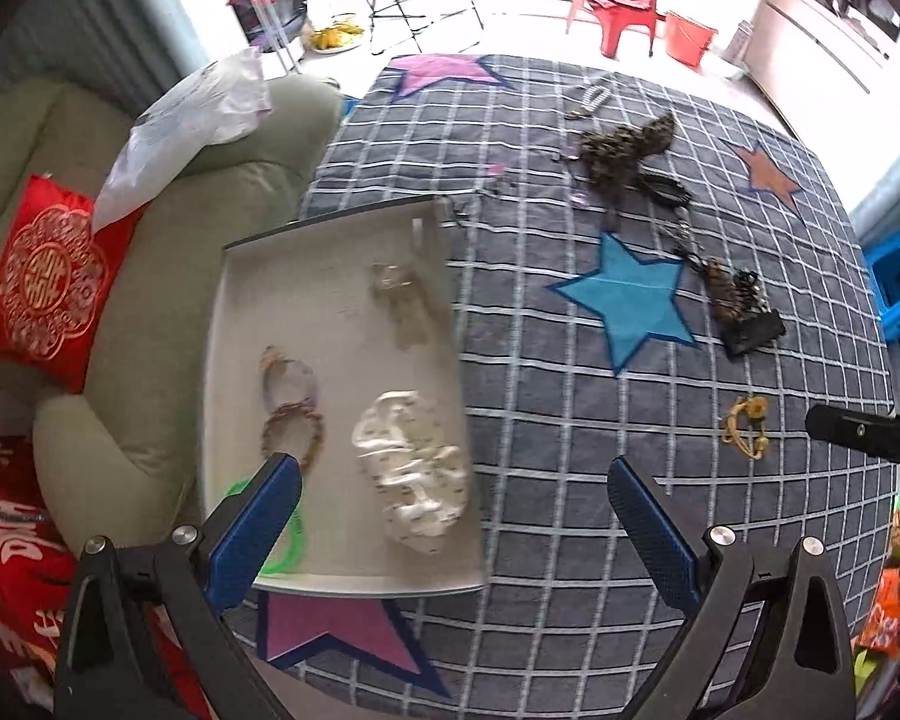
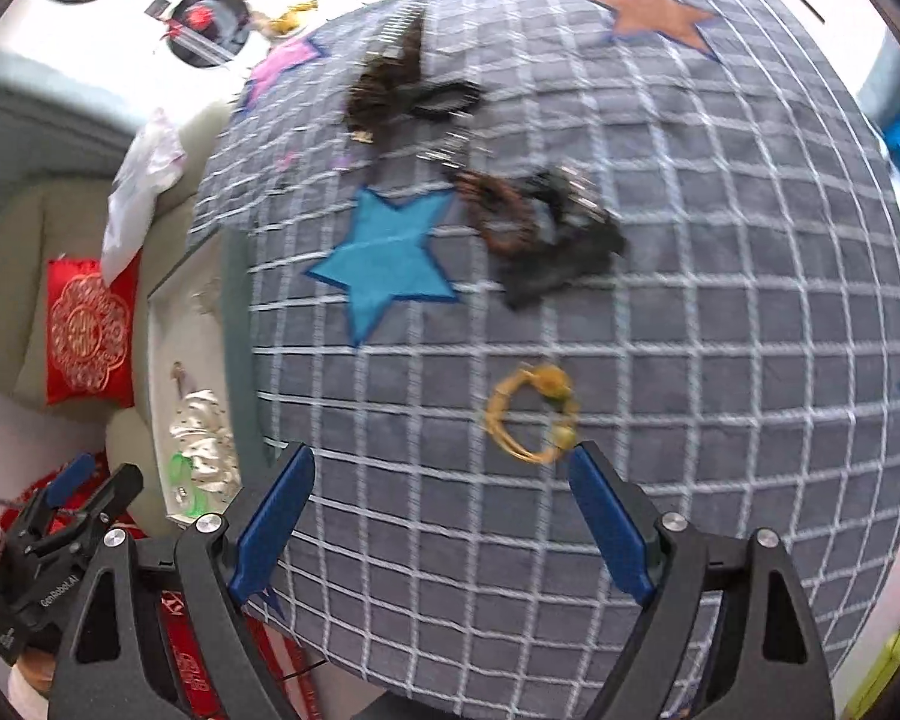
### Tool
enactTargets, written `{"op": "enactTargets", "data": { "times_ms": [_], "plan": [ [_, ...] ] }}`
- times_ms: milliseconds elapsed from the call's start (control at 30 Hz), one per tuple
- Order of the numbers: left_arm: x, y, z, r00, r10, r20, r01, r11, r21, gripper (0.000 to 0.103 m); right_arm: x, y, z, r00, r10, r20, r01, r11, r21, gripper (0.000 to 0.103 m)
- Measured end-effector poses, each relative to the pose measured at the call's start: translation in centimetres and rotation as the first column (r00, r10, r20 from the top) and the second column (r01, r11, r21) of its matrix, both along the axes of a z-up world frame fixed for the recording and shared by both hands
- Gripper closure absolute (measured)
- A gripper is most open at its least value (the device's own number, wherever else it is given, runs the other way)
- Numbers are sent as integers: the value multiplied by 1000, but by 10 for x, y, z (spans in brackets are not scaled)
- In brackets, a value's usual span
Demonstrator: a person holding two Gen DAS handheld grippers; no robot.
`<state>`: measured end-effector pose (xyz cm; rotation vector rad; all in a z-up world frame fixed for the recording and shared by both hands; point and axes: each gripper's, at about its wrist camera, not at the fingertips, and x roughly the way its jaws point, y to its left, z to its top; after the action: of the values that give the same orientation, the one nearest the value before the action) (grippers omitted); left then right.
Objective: Organize jewelry
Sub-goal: 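Move both open tools back over the remaining jewelry on the rug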
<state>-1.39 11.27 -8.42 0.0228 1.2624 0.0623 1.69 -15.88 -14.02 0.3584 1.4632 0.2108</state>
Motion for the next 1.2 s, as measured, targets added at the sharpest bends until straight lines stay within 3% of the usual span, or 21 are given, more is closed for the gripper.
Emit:
{"op": "enactTargets", "data": {
  "times_ms": [167,367,867,1200],
  "plan": [
    [12,-23,-11,999,-15,-36,15,1000,6,1,-3,-32,-10,999,-24,-25,23,997,-69,15],
    [26,-46,-20,997,-41,-60,38,999,-37,1,3,-56,-16,999,-45,-24,42,993,-107,15],
    [106,-79,-56,998,-8,-57,7,1000,-27,1,71,-55,-24,998,34,48,-24,983,-184,15],
    [150,-98,-81,998,-53,-40,50,996,-78,1,104,-27,-38,989,119,86,-108,986,-130,49]
  ]
}}
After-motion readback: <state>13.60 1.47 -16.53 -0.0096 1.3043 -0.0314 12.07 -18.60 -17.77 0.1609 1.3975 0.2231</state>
